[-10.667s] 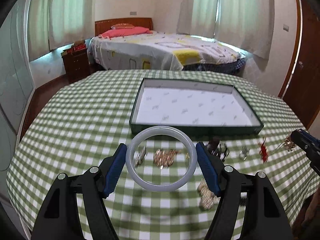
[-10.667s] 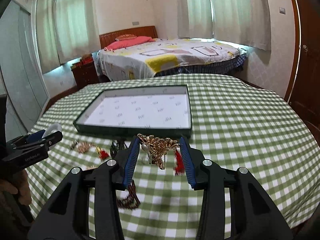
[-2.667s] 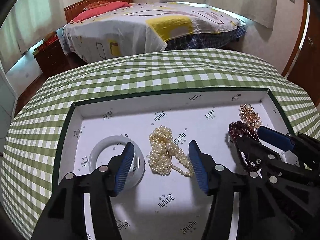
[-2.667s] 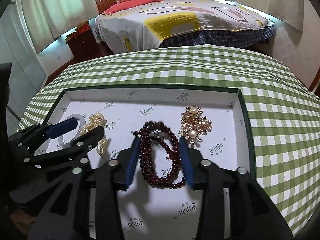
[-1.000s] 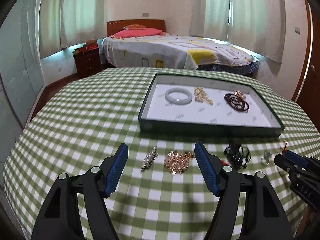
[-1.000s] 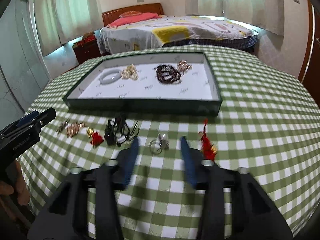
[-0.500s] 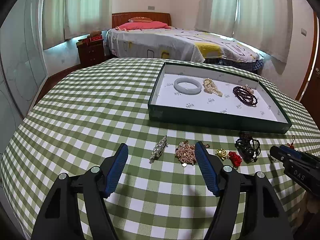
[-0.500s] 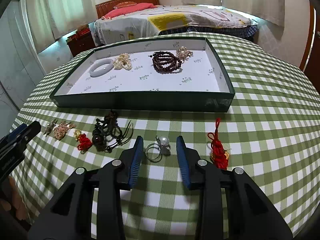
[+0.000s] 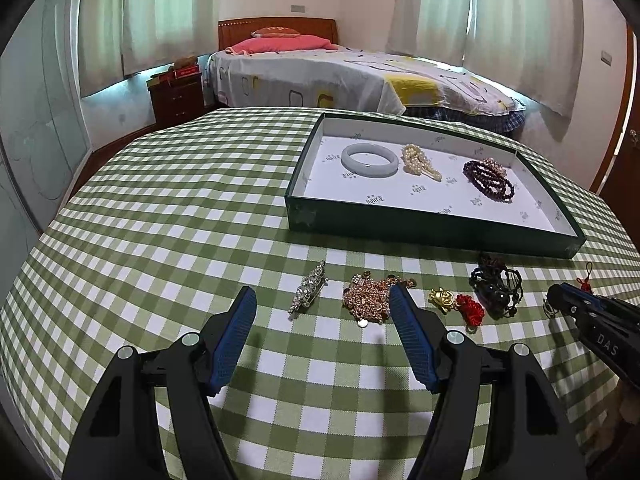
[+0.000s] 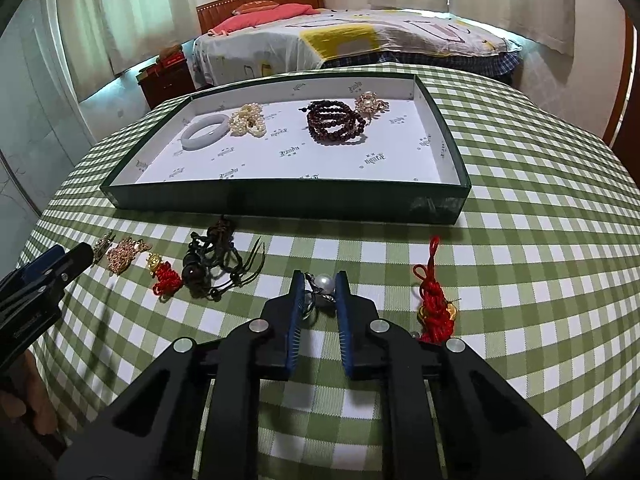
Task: Organize jewelry
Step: 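Lift the silver ring with the right gripper while the left gripper moves toward the gold chain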
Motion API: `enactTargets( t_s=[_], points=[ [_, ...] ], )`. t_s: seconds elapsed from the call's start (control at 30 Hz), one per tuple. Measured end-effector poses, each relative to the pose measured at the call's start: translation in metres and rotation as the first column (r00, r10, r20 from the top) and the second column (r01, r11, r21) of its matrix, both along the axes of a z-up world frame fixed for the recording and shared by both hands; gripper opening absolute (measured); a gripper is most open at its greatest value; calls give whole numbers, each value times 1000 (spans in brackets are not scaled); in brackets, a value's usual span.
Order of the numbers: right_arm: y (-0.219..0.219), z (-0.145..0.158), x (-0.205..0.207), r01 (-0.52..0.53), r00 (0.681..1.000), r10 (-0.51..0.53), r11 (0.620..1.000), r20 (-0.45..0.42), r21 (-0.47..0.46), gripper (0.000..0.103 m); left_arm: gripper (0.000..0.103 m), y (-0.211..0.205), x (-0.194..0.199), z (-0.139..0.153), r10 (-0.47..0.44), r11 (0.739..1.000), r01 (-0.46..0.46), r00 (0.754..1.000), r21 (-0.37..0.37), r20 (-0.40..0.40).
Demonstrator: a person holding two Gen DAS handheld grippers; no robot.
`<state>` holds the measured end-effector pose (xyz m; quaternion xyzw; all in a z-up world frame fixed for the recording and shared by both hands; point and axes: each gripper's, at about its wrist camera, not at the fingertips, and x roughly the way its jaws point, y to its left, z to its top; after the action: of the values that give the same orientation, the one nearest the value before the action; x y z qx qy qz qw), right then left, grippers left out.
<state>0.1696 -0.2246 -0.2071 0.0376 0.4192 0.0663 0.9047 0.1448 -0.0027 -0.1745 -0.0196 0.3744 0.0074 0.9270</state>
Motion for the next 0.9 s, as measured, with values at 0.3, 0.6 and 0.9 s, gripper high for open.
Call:
enactTargets(
  t_s=[0.3, 0.6, 0.9],
  points=[
    [0, 10, -8, -10, 1000, 10, 1000, 30, -5, 16, 67, -1, 2, -4, -6, 1000, 6, 1000, -5, -19],
    [-4, 10, -9, -16, 999, 16, 1000, 28, 14, 16, 67, -5, 8, -7, -31, 999, 30, 998, -18, -46],
    [-8, 6, -8, -14, 1000, 14, 999, 15, 36, 16, 60, -20, 15, -4, -86, 996, 86, 995, -12, -42]
  ],
)
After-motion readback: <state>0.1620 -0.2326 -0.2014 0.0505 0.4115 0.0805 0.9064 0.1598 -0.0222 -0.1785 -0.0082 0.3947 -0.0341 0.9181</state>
